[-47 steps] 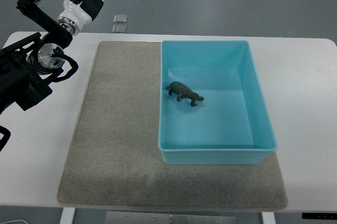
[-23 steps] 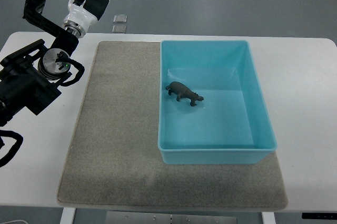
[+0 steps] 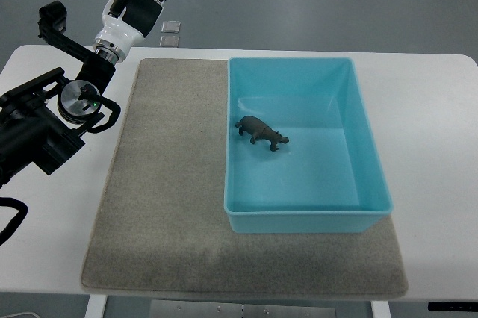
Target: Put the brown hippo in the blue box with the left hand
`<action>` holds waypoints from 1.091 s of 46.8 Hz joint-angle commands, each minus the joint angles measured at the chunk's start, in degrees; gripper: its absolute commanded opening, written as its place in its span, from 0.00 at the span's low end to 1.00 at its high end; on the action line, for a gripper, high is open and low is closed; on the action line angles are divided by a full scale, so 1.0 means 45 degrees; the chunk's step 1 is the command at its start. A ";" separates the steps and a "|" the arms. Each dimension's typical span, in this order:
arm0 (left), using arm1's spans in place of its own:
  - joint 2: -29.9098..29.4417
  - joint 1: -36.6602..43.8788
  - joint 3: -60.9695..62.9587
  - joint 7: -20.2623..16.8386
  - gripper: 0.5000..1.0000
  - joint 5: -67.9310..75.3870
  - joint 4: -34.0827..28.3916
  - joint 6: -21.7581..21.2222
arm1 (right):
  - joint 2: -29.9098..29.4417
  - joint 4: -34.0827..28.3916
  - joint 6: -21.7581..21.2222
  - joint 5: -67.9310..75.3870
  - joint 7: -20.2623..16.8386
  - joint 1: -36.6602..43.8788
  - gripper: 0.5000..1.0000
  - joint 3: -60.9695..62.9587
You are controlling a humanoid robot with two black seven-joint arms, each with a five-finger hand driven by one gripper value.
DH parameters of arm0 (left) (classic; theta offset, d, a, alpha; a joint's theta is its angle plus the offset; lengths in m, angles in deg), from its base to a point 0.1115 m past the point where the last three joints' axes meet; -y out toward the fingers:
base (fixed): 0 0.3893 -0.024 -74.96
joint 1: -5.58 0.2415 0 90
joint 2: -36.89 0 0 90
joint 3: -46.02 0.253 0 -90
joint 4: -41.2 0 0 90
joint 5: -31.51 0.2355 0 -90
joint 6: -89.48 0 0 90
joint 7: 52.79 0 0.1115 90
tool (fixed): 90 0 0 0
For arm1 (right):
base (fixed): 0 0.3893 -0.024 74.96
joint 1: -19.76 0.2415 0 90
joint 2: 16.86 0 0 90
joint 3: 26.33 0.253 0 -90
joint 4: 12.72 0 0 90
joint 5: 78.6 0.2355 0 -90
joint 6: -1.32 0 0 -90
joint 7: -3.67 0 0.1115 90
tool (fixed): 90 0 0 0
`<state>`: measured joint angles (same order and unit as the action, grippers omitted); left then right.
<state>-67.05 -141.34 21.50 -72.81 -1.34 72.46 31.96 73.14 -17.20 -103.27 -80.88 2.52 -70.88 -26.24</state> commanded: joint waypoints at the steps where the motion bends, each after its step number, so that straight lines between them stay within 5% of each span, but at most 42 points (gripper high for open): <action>1: 0.0033 0.0030 -0.0001 -0.0003 1.00 -0.0004 -0.0168 0.0009 | 0.0000 -0.0001 0.0000 0.0000 0.0001 0.0005 0.87 0.0000; 51: 0.0130 -0.0126 -0.0098 -0.0120 1.00 -0.0023 -0.0891 -0.0030 | 0.0000 -0.0959 -0.0020 -0.0098 0.0020 -0.0092 0.87 -0.0078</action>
<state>-66.47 -141.80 21.06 -73.29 -1.45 68.44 31.89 73.12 -21.62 -103.65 -81.03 2.62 -71.12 -26.39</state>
